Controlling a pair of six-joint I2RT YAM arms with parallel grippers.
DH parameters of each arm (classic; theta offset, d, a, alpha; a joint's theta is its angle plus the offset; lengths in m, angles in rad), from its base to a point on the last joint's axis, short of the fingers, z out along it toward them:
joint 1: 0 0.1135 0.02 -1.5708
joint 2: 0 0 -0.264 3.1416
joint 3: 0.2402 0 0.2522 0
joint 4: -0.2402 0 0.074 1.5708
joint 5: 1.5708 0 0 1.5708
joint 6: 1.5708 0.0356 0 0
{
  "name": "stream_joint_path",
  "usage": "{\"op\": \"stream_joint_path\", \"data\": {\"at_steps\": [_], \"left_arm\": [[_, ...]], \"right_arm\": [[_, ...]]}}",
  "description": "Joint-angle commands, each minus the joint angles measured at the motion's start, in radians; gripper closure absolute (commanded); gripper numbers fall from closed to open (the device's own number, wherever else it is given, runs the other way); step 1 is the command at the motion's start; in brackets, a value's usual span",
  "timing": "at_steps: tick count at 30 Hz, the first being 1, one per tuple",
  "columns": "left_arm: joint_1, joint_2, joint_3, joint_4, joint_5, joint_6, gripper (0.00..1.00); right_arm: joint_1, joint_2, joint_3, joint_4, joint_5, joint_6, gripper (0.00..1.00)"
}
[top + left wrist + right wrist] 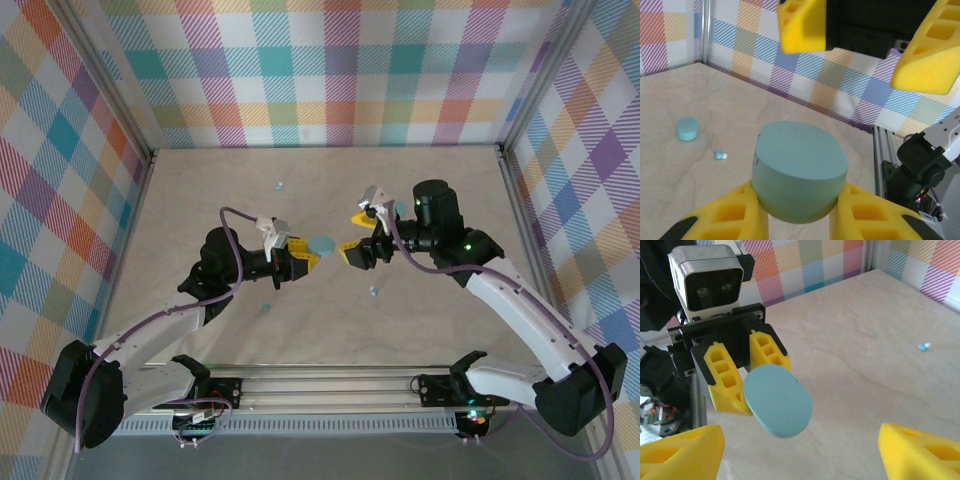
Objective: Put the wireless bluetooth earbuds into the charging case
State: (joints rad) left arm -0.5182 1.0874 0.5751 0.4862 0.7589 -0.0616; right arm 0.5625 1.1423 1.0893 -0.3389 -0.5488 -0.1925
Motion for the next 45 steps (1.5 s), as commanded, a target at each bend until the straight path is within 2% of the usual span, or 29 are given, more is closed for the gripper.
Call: {"op": "stream_joint_path", "data": {"at_steps": [1, 6, 18, 23, 29, 33, 35, 38, 45], "left_arm": [[0.012, -0.006, 0.051, 0.047, 0.063, -0.044, 0.86], [0.012, -0.004, 0.077, 0.029, 0.102, -0.059, 0.86], [0.011, 0.022, 0.143, -0.022, 0.155, -0.053, 0.86], [0.010, 0.027, 0.157, -0.056, 0.167, -0.034, 0.86], [0.009, 0.026, 0.163, -0.084, 0.178, -0.018, 0.87], [0.008, 0.015, 0.159, -0.087, 0.174, -0.014, 0.87], [0.009, 0.012, 0.158, -0.089, 0.174, -0.011, 0.87], [0.009, 0.009, 0.157, -0.090, 0.174, -0.009, 0.87], [0.009, -0.011, 0.147, -0.101, 0.171, -0.003, 0.88]], "right_arm": [[-0.004, 0.022, 0.021, 0.073, -0.099, 0.046, 0.18], [-0.004, 0.042, 0.015, 0.097, -0.177, -0.039, 0.14], [0.004, 0.091, 0.043, 0.057, -0.273, -0.224, 0.15], [0.004, 0.118, 0.075, 0.062, -0.279, -0.208, 0.27], [0.004, 0.143, 0.103, 0.051, -0.294, -0.194, 0.47], [0.004, 0.152, 0.119, 0.029, -0.301, -0.180, 0.54], [0.004, 0.156, 0.125, 0.028, -0.302, -0.160, 0.54], [0.004, 0.159, 0.132, 0.031, -0.282, -0.136, 0.47], [0.001, 0.165, 0.153, 0.032, -0.126, -0.088, 0.41]]}}
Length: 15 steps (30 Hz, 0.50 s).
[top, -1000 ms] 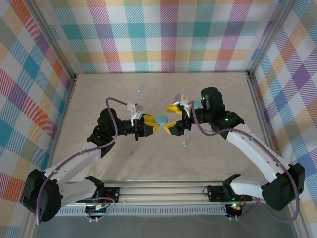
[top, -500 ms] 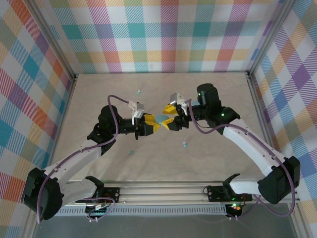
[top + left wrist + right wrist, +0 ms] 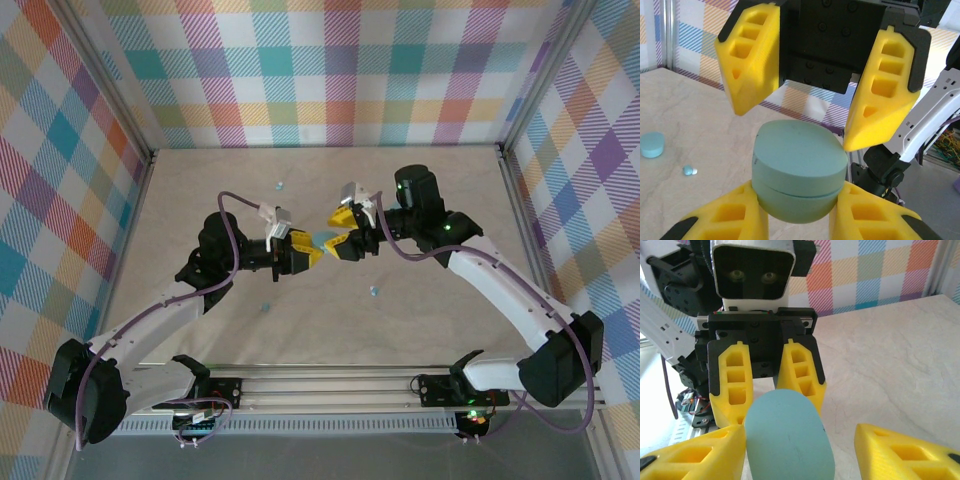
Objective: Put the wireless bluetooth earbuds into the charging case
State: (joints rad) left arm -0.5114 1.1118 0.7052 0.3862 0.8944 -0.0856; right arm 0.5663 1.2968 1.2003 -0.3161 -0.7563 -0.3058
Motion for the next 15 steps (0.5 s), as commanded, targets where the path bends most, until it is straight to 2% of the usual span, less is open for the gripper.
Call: {"op": "stream_joint_path", "data": {"at_steps": [1, 6, 15], "left_arm": [[0.002, -0.038, 0.016, -0.003, 0.034, 0.021, 0.88], [0.002, -0.046, 0.013, -0.007, 0.022, 0.021, 0.88], [0.002, -0.049, 0.017, -0.015, 0.025, 0.020, 0.88]], "right_arm": [[-0.003, 0.012, 0.046, 0.006, 0.085, 0.024, 0.39], [-0.004, -0.010, 0.020, -0.015, -0.059, -0.039, 0.26], [0.004, -0.027, -0.007, -0.051, -0.062, -0.093, 0.21]]}}
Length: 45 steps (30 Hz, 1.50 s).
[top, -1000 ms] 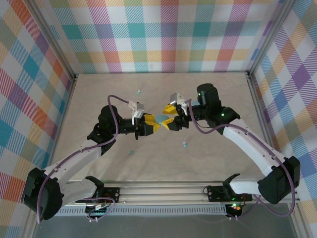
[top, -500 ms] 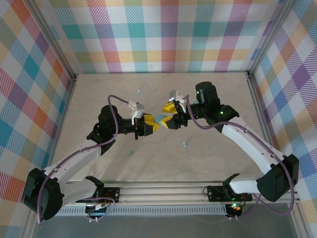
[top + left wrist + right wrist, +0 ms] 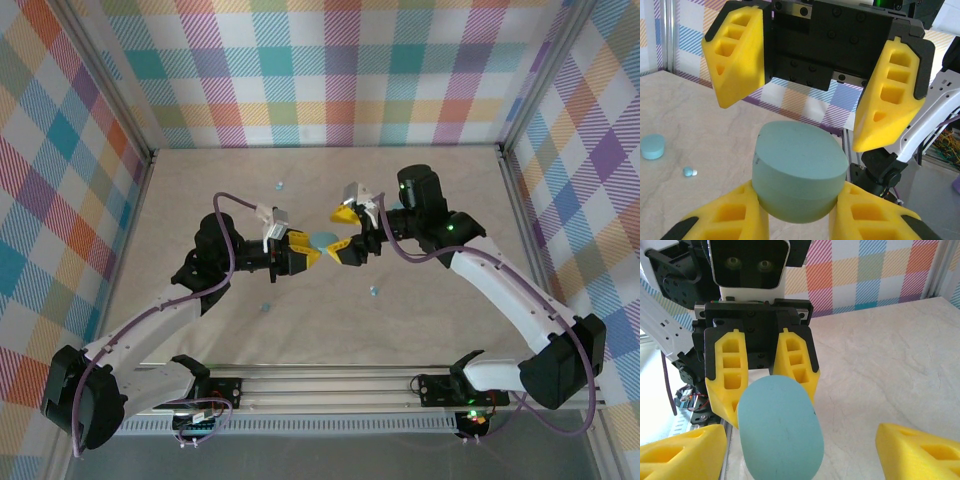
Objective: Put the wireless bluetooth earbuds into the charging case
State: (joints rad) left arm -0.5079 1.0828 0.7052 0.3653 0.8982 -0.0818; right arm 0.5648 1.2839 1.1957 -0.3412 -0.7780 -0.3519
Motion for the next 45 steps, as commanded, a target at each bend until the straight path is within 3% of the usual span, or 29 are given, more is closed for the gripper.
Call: {"op": "stream_joint_path", "data": {"at_steps": [1, 7, 17, 34, 45], "left_arm": [[-0.001, -0.021, 0.017, 0.007, 0.021, 0.016, 0.88], [-0.001, -0.025, 0.017, 0.004, 0.020, 0.014, 0.88], [-0.001, -0.026, 0.020, -0.014, 0.024, 0.028, 0.88], [-0.001, -0.029, 0.020, -0.039, 0.021, 0.052, 0.88], [-0.001, -0.032, 0.011, -0.040, -0.015, 0.046, 0.88]], "right_arm": [[0.009, -0.011, -0.001, -0.028, -0.033, -0.060, 0.20], [0.030, 0.032, 0.042, -0.086, -0.017, -0.109, 0.17], [0.026, 0.059, 0.083, -0.059, 0.081, -0.037, 0.19], [-0.020, 0.084, 0.133, -0.036, 0.052, 0.029, 0.20], [-0.023, 0.117, 0.144, -0.054, 0.160, 0.098, 0.21]]}}
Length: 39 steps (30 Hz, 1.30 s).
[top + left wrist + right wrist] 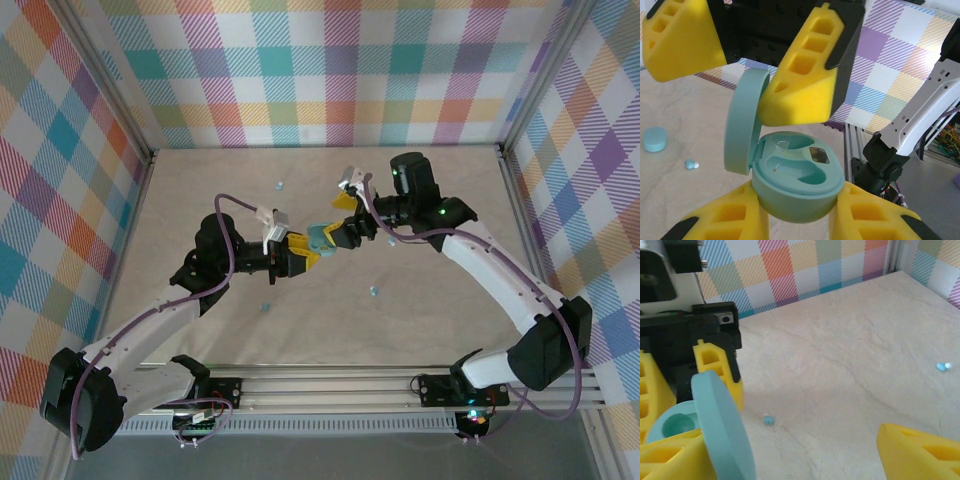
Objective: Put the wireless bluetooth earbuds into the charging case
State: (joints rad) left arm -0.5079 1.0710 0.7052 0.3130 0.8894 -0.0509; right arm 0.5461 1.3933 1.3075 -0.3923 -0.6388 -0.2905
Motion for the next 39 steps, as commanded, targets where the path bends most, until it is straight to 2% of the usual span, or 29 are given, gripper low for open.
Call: {"op": "stream_joint_path", "data": {"at_steps": [1, 15, 24, 34, 39], "left_arm": [[-0.001, -0.020, 0.009, 0.010, -0.018, 0.015, 0.88], [-0.001, -0.019, -0.005, -0.045, -0.159, 0.022, 0.88], [-0.001, -0.023, -0.016, -0.058, -0.221, 0.028, 0.88], [-0.001, -0.036, -0.021, -0.076, -0.246, 0.041, 0.88], [-0.001, -0.032, -0.021, -0.077, -0.245, 0.045, 0.88]], "right_arm": [[-0.005, 0.007, 0.031, -0.003, 0.018, 0.044, 0.21], [-0.005, -0.046, 0.015, -0.033, 0.013, 0.208, 0.20], [-0.005, -0.096, 0.038, -0.163, 0.179, 0.417, 0.21], [-0.006, -0.194, 0.012, -0.333, 0.292, 0.597, 0.23], [-0.033, -0.195, -0.029, -0.461, 0.430, 0.723, 0.27]]}}
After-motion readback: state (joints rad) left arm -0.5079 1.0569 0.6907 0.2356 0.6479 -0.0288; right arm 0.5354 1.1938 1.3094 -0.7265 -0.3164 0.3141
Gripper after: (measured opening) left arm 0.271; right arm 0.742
